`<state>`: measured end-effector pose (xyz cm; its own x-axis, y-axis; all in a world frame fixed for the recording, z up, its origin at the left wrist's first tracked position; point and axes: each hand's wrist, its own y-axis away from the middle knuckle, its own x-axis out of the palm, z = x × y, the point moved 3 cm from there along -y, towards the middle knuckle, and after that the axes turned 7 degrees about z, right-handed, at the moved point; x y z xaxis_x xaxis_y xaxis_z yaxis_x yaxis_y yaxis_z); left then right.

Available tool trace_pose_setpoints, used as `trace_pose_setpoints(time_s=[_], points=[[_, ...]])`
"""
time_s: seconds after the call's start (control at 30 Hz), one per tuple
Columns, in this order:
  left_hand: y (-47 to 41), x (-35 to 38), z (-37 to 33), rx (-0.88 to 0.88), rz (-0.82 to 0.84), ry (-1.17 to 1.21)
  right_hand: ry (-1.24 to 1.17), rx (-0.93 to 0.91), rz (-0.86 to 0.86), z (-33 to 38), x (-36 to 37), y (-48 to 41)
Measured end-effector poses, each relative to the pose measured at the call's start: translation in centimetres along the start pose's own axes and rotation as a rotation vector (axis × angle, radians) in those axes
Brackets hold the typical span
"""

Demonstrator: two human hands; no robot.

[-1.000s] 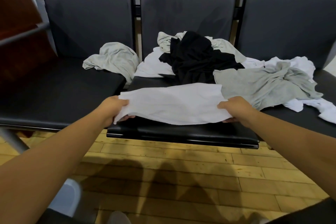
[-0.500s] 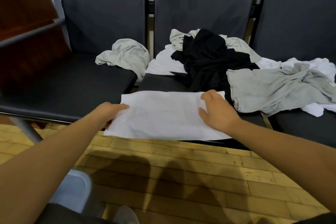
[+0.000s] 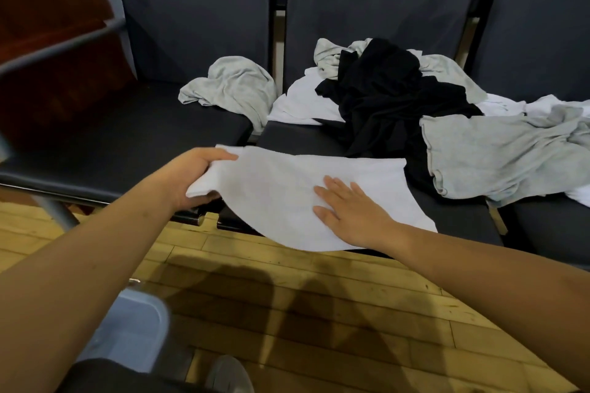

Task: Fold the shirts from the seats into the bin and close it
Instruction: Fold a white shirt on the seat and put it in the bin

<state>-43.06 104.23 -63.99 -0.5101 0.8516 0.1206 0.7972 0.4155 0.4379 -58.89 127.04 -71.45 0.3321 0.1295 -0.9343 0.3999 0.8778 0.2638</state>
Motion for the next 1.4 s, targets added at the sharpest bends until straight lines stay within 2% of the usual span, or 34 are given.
trace_pose_setpoints(time_s=[0.1,0.13,0.2,0.27,0.3,0.4,0.47,0.53,0.6,0.67,0.8,0.87,0.93,0.97,1.03,1.23,1.3,1.4], points=[[0.7,3.5,-2.2,0.073,0.028,-0.029,-0.233,-0.029,0.029,1.6,-0.7,-0.7],[0.6,4.9,-2.8,0.091,0.048,-0.049,-0.397,-0.011,0.037,1.8,-1.0,-1.0],[0.3,8.0,-3.7,0.128,0.117,-0.110,-0.921,0.073,0.012,1.6,-2.0,-1.0],[-0.2,11.5,-4.0,0.170,0.211,-0.201,-1.464,0.115,-0.098,0.2,-2.9,-0.9],[-0.6,13.0,-3.8,0.181,0.254,-0.247,-1.654,0.156,-0.139,-1.1,-3.3,-0.7],[-1.2,16.8,-2.6,0.127,0.451,-0.347,-1.911,0.307,-0.173,-5.1,-4.0,0.4],[-1.5,17.6,-1.6,0.072,0.508,-0.403,-1.890,0.348,-0.115,-6.4,-4.0,1.4],[-2.1,16.9,-0.8,0.070,0.444,-0.450,-1.678,0.388,-0.110,-6.5,-3.8,2.5],[-3.0,15.3,-0.1,0.081,0.302,-0.464,-1.430,0.436,-0.185,-6.3,-3.9,2.9],[-4.0,13.3,0.7,0.092,0.135,-0.492,-1.296,0.420,-0.258,-6.0,-4.6,2.9],[-4.9,10.1,1.9,0.103,-0.126,-0.626,-1.240,0.472,-0.344,-6.3,-5.5,3.0],[-5.3,9.3,2.3,0.079,-0.186,-0.675,-0.997,0.576,-0.286,-6.8,-4.8,3.3],[-5.5,9.0,2.6,0.051,-0.215,-0.636,-0.683,0.664,-0.227,-7.0,-4.6,3.6],[-5.7,9.1,2.6,0.044,-0.211,-0.607,-0.603,0.688,-0.223,-6.9,-4.6,3.6],[-6.0,9.4,2.8,0.006,-0.183,-0.559,-0.628,0.685,-0.246,-6.9,-4.5,3.2],[-6.3,9.5,2.6,-0.077,-0.084,-0.451,-1.180,0.593,-0.281,-6.6,-4.4,1.6],[-6.2,9.5,2.4,-0.057,-0.003,-0.329,-1.300,0.476,-0.254,-6.0,-5.1,1.3],[-5.0,8.9,1.2,0.057,0.074,-0.062,-1.337,0.254,-0.299,-4.4,-7.1,0.4]])
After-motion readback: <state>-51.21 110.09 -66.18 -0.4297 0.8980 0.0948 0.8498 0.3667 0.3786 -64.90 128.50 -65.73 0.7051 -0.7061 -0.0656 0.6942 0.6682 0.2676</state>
